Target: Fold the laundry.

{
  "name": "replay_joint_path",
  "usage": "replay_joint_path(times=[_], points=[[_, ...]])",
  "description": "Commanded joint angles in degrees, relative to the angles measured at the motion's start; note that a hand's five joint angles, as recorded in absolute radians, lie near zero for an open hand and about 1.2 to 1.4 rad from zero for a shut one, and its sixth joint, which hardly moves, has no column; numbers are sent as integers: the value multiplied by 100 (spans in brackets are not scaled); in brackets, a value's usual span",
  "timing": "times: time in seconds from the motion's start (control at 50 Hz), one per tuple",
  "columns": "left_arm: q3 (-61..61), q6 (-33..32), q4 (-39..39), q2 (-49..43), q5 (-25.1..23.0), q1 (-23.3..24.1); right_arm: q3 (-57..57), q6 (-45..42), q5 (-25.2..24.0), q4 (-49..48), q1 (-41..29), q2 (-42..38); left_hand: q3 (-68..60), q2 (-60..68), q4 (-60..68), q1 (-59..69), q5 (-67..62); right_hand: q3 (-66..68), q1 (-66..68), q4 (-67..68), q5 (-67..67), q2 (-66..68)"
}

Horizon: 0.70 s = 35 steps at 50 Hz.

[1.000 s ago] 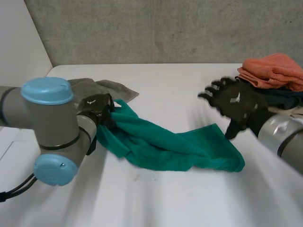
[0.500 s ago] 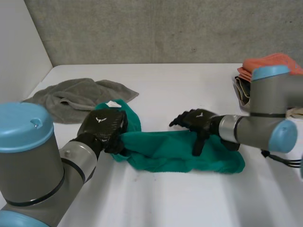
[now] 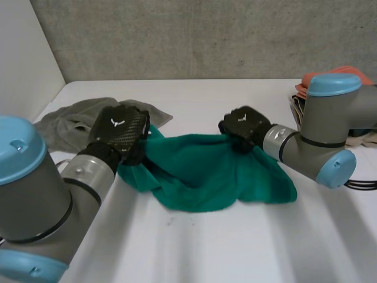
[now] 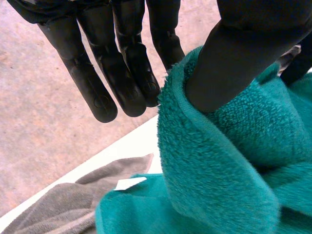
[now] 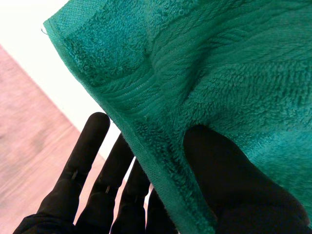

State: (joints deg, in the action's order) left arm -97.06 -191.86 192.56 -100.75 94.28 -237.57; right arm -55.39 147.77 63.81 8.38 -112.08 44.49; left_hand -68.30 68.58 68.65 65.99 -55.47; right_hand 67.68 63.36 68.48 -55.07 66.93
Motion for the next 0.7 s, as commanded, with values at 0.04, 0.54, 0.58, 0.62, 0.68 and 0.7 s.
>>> replay_joint_path(times=[0.04, 0.54, 0.58, 0.62, 0.68, 0.7], points=[[1100, -368, 967, -928, -14, -342, 290, 42, 735, -1265, 2, 270, -1169, 1142, 1135, 1401, -1453, 1232, 1664, 1152, -1493, 1307], [1931, -1486, 2243, -745, -1016, -615, -1904, 956, 1283, -3784, 28, 2599, -1169, 1142, 1135, 1401, -1453, 1232, 1664, 1152, -1493, 1307], [1447, -1486, 2207, -648, -1008, -623, -2185, 929, 1274, -3494, 28, 2687, -1169, 1142, 1135, 1401, -1453, 1232, 1664, 1152, -1493, 1307], [753, -1486, 2190, -525, -981, -632, -2607, 842, 1265, -3045, 28, 2732, -1169, 1142, 1135, 1401, -1453, 1232, 1664, 1152, -1493, 1307], [-81, -1486, 2190, -516, -1025, -641, -3160, 596, 1187, -2597, 28, 2714, -1169, 1142, 1135, 1401, -1453, 1232, 1664, 1152, -1493, 1307], [-250, -1486, 2181, -525, -1025, -641, -3292, 500, 1169, -2518, 28, 2697, -1169, 1142, 1135, 1401, -1453, 1232, 1664, 1152, -1493, 1307]])
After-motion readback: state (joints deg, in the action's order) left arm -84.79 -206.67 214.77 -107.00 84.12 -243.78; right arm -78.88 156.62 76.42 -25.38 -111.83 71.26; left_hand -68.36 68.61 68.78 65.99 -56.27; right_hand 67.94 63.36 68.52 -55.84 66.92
